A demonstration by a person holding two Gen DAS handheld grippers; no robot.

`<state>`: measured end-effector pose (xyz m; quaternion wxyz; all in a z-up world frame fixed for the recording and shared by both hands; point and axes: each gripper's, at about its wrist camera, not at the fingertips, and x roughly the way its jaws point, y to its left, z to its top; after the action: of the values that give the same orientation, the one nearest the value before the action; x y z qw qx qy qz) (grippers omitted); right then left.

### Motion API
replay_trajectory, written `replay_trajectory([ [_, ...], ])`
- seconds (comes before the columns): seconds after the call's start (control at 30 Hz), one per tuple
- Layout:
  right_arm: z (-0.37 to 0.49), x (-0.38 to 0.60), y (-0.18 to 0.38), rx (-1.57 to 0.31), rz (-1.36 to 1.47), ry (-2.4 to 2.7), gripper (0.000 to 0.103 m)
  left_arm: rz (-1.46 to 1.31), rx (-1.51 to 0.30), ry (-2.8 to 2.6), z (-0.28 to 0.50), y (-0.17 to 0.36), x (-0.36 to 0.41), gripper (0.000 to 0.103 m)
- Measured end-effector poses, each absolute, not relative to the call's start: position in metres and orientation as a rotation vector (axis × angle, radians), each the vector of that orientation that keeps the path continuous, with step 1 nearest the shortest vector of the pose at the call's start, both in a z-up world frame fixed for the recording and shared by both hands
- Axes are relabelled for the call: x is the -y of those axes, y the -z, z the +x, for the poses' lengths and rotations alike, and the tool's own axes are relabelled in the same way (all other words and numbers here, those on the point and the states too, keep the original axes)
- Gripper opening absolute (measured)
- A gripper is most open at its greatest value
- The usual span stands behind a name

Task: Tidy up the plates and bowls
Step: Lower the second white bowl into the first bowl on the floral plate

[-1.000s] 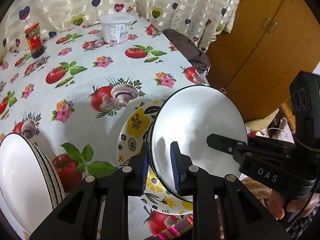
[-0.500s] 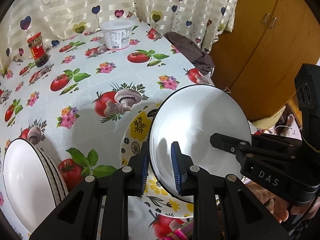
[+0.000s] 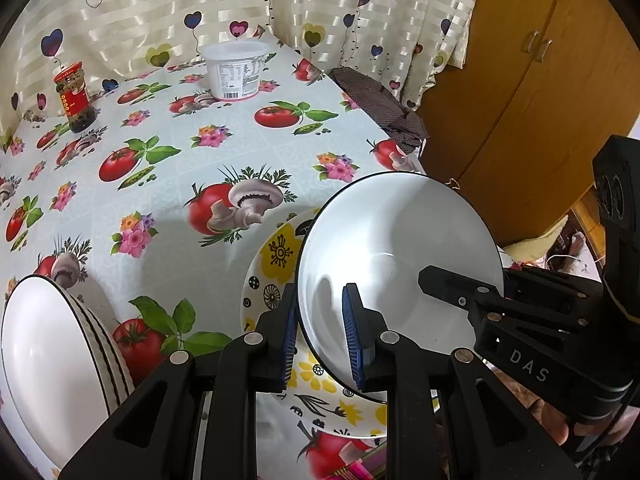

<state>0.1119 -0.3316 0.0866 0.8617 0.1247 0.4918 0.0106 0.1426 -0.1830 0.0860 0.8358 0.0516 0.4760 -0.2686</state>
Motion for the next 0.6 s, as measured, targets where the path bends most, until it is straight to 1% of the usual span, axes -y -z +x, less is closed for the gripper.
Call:
replay_trajectory([
  [0.17, 0.111, 0.326, -0.09, -1.011, 0.216, -0.014, 0.023, 0.104, -0.983, 0.563, 0.142, -0.089, 0.181, 0.023],
  [0.37, 0.11, 0.325, -0.09, -1.002, 0.199, -0.011, 0.025, 0.093, -0.988, 0.567, 0.142, -0.089, 0.18, 0.023],
  [0.43, 0.108, 0.322, -0.092, -0.995, 0.174, -0.006, 0.027, 0.096, -0.988, 0.565, 0.143, -0.089, 0.18, 0.023],
  [0.53, 0.106, 0.316, -0.095, -0.983, 0.147, -0.015, 0.034, 0.092, -0.993, 0.561, 0.143, -0.088, 0.18, 0.023],
  [0.6, 0.105, 0.315, -0.095, -0.98, 0.147, -0.017, 0.035, 0.093, -0.992, 0.56, 0.143, -0.087, 0.18, 0.023],
])
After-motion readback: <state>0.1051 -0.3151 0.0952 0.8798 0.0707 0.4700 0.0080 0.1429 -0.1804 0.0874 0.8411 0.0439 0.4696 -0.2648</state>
